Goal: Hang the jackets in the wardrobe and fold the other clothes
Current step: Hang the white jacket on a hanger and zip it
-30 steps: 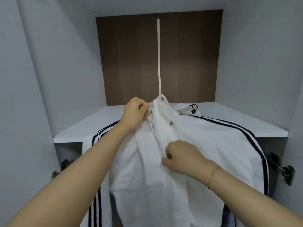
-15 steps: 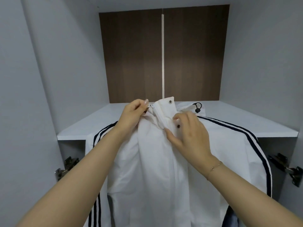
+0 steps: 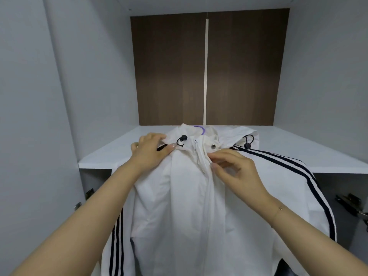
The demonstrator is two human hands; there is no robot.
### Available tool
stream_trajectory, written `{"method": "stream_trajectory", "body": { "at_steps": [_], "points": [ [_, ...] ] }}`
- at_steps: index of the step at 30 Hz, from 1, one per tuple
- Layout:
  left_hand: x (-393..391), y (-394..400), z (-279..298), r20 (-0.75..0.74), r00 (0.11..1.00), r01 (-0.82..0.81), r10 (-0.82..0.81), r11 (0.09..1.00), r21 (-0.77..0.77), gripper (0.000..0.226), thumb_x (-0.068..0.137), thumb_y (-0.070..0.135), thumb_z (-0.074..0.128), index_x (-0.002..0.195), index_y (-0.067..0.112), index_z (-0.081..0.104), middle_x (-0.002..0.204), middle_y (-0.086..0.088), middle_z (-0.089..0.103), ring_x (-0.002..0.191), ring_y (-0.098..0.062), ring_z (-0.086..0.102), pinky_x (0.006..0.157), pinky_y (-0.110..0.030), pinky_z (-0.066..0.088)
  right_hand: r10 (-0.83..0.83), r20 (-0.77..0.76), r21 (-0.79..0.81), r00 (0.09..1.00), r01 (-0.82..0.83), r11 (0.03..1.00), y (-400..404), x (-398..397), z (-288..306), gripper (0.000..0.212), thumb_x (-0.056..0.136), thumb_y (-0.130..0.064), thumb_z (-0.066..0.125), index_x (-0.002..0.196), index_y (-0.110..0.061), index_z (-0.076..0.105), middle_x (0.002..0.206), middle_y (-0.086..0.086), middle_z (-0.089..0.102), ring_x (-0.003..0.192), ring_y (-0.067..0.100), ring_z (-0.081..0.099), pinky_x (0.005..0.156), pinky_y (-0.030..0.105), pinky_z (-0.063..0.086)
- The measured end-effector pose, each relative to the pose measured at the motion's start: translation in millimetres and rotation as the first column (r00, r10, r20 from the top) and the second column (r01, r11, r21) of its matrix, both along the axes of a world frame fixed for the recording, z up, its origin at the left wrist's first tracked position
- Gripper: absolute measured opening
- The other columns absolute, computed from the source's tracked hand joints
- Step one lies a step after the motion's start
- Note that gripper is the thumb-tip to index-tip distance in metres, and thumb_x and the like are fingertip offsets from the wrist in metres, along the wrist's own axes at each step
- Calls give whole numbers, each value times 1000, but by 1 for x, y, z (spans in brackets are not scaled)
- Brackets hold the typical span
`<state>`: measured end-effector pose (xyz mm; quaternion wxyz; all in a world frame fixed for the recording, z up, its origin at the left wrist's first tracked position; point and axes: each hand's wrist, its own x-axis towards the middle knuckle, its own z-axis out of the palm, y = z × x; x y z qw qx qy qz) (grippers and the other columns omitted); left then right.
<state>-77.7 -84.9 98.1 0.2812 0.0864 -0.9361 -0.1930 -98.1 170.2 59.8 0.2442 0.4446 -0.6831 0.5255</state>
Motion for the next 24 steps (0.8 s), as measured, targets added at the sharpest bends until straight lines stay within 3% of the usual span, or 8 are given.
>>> {"method": "stream_trajectory", "body": {
  "at_steps": [5,9,11,13,15,17,20,24],
  "points": [
    [0,4,-7,76,992,97,-97,995,5,41,96,52,48,98,13,60,101,0,59,98,-21,57,83,-37,44,-38,-119,222,992,64,973,12,7,18,21,88,0,65,103,-12,75,92,-5,69,83,8,64,79,20,49],
    [21,10,-13,-91,972,225,-217,969,99,36,96,41,56,83,8,52,79,-2,52,69,-14,44,65,-34,33,-259,-225,12,939,269,963,23,14,43,12,88,-8,62,89,-12,73,81,-11,64,70,9,58,67,17,44],
    [36,19,-18,-154,953,273,-259,959,76,34,94,40,57,75,14,48,75,4,46,66,-10,40,62,-32,30,-406,-179,-44,896,405,913,27,13,61,13,90,-15,63,100,-13,71,93,-8,60,82,10,57,72,18,40],
    [52,31,-27,-203,939,285,-279,959,1,33,93,43,57,73,20,47,79,6,47,69,-10,44,59,-28,30,-474,-102,122,874,484,866,32,10,74,28,91,-26,66,116,-14,66,110,-4,57,100,14,54,84,22,40],
    [67,44,-36,-225,913,342,-340,939,-30,29,91,47,58,72,29,46,81,11,48,71,-7,47,56,-23,29,-348,86,253,934,317,914,33,16,76,28,91,-37,64,104,-12,70,96,-8,62,87,7,56,77,21,42],
    [82,56,-45,-187,894,413,-408,911,-14,22,86,57,56,74,40,49,83,15,50,75,-4,50,55,-20,28,-126,291,152,948,85,985,31,30,67,33,96,-31,57,82,-5,70,72,-9,65,66,2,58,67,16,45],
    [95,65,-72,-127,872,484,-472,871,83,21,81,60,55,73,41,50,82,16,51,73,-7,50,57,-22,29,-55,340,23,939,50,998,44,48,43,40,101,-19,51,63,-8,62,58,-5,59,49,0,48,53,10,38],
    [109,73,-143,52,855,487,-516,833,260,27,88,42,66,69,35,48,76,13,47,66,-6,46,60,-23,33,9,500,295,866,-180,938,67,71,-4,38,94,-9,58,58,-14,49,51,-2,42,44,3,33,45,11,31]
  ]
}}
